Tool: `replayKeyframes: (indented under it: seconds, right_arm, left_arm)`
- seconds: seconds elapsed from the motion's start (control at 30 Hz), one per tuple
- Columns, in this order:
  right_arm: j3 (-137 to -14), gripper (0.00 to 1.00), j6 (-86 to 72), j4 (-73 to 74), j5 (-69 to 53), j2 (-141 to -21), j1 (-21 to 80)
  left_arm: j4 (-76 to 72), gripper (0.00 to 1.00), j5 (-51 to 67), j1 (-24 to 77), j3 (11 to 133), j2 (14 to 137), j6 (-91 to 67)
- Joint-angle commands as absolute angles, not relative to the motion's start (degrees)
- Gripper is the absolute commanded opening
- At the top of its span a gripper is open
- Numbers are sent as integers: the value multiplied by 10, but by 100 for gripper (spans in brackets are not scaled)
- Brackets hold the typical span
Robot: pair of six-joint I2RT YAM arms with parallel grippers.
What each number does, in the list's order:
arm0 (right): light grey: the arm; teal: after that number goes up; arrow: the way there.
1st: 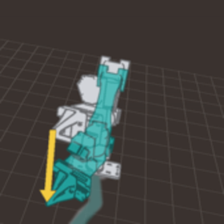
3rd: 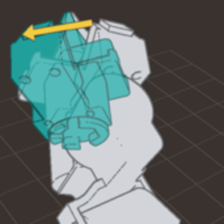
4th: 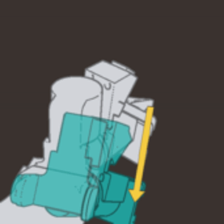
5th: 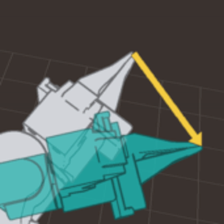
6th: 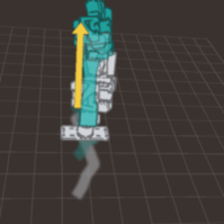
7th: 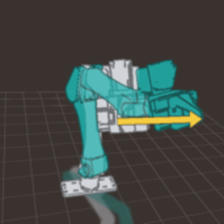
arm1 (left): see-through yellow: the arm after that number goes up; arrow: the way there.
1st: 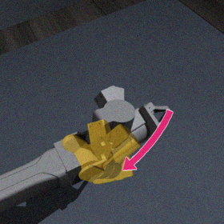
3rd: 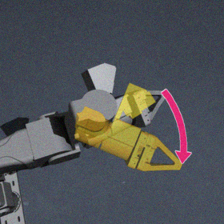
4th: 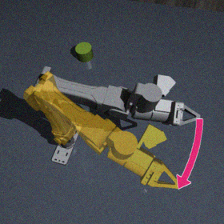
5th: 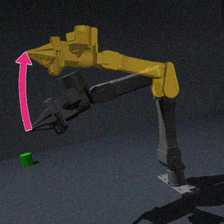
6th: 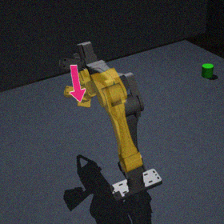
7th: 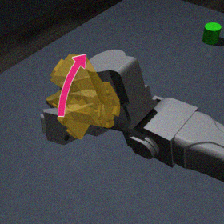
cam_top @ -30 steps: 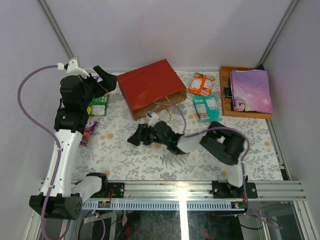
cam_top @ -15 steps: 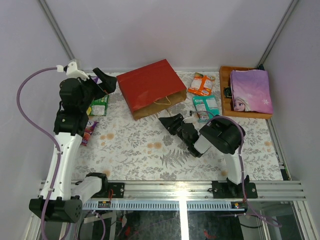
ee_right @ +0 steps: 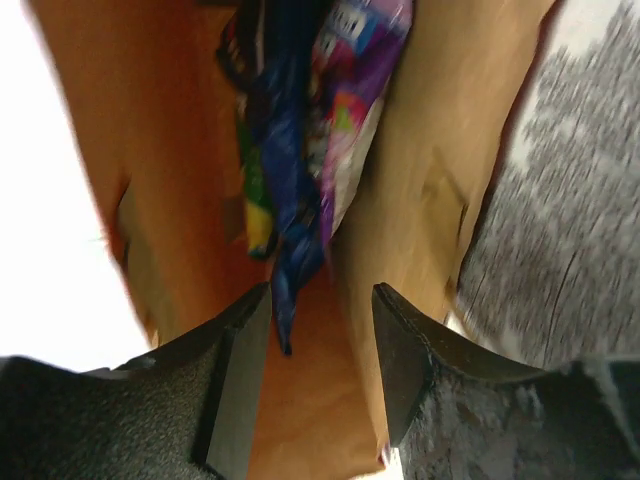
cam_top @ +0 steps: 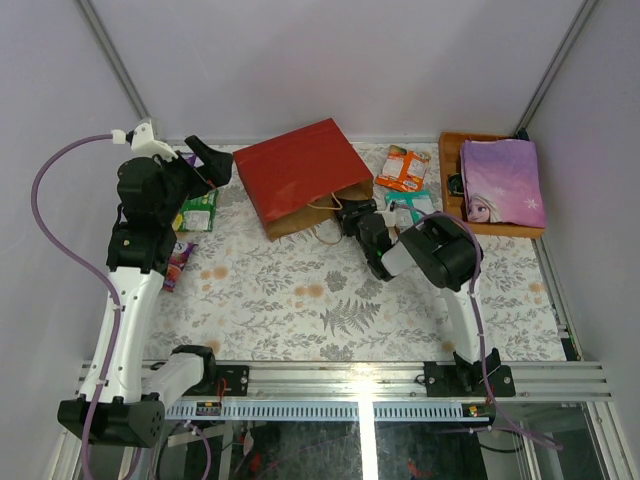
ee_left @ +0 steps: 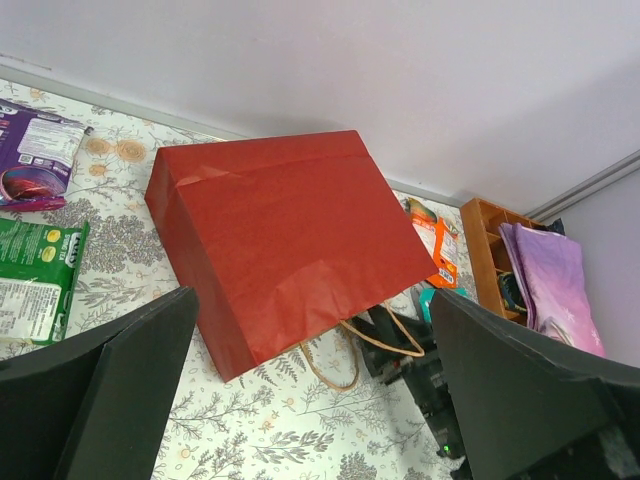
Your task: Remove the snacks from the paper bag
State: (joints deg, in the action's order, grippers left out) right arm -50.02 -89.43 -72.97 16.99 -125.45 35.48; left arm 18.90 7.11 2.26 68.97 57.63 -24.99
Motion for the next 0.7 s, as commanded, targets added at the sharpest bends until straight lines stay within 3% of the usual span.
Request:
replayKeyframes:
  seconds: [0.0, 0.5, 0.67]
  right_arm:
    - [-576, 52, -920, -607, 184, -1276, 328]
    - [-778, 54, -924, -464, 174, -1382, 314]
    - [-832, 47, -917, -441, 168, -1415, 313]
  left_arm:
    - [153, 100, 79, 26, 689, 571, -239]
    - [148, 100, 79, 27, 688, 582, -237]
    - [148, 100, 73, 29, 687, 583, -235]
